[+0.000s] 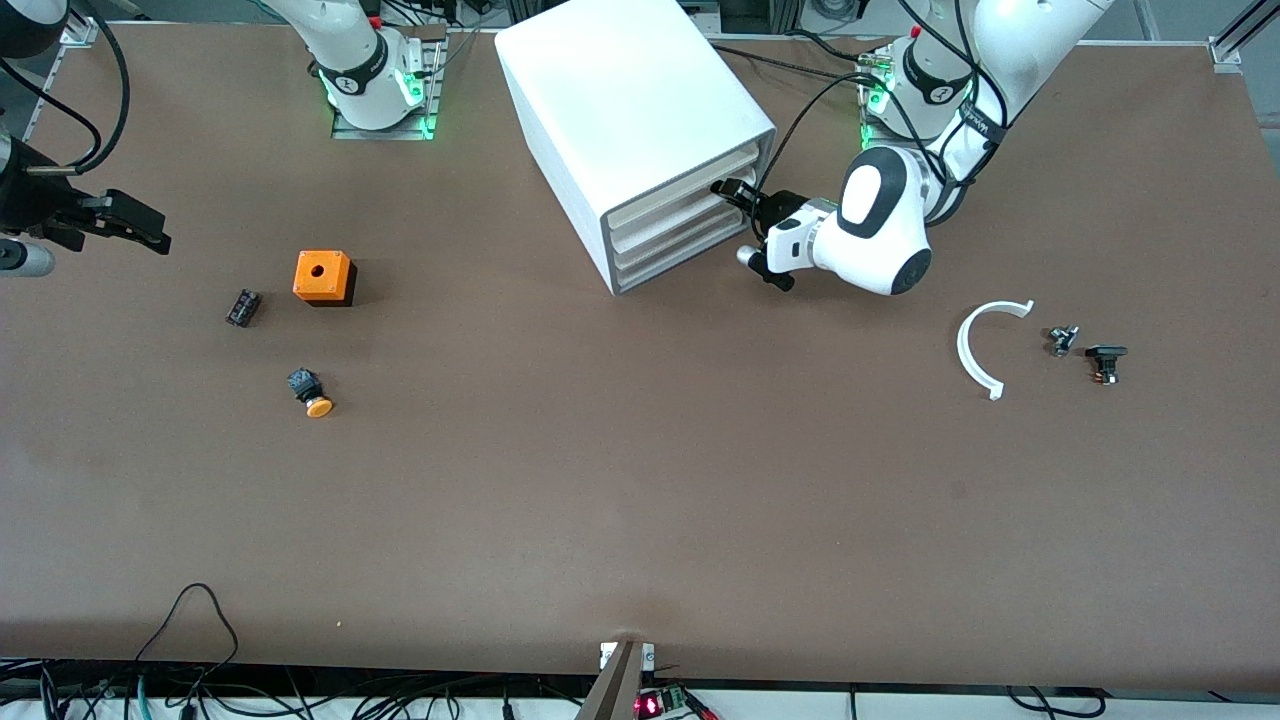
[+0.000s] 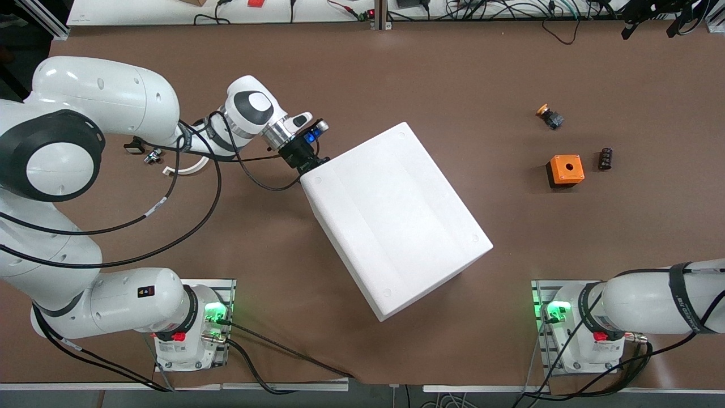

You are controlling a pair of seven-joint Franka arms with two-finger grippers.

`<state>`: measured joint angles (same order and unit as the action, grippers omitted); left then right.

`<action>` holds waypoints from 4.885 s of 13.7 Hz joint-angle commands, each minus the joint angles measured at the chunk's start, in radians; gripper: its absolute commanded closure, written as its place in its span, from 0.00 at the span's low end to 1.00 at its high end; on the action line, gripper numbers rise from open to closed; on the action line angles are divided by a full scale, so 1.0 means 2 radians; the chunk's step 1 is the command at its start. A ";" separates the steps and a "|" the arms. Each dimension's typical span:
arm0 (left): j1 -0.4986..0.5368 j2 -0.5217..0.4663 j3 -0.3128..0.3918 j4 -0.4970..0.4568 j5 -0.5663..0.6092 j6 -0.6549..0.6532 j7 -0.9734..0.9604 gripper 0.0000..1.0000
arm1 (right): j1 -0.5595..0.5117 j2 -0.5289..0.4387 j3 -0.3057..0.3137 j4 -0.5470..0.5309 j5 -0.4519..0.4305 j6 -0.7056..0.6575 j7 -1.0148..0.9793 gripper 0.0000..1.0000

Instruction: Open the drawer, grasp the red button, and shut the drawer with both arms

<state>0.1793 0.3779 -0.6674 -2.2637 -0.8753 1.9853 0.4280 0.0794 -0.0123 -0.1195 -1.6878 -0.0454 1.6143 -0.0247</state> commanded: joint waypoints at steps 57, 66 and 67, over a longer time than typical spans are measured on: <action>0.037 -0.223 0.208 0.271 0.451 -0.197 -0.171 0.00 | 0.379 0.389 0.145 0.259 -0.049 0.181 -0.297 0.00; 0.042 -0.210 0.215 0.274 0.433 -0.200 -0.173 0.00 | 0.379 0.410 0.146 0.261 -0.057 0.201 -0.296 0.02; 0.042 -0.210 0.217 0.274 0.433 -0.200 -0.173 0.00 | 0.379 0.410 0.146 0.261 -0.057 0.205 -0.297 0.08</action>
<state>0.2611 -0.0649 -0.2443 -1.7463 0.0104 1.5933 0.0826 0.8415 0.8029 0.1625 -1.1707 -0.1400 2.0028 -0.6078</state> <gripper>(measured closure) 0.000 0.022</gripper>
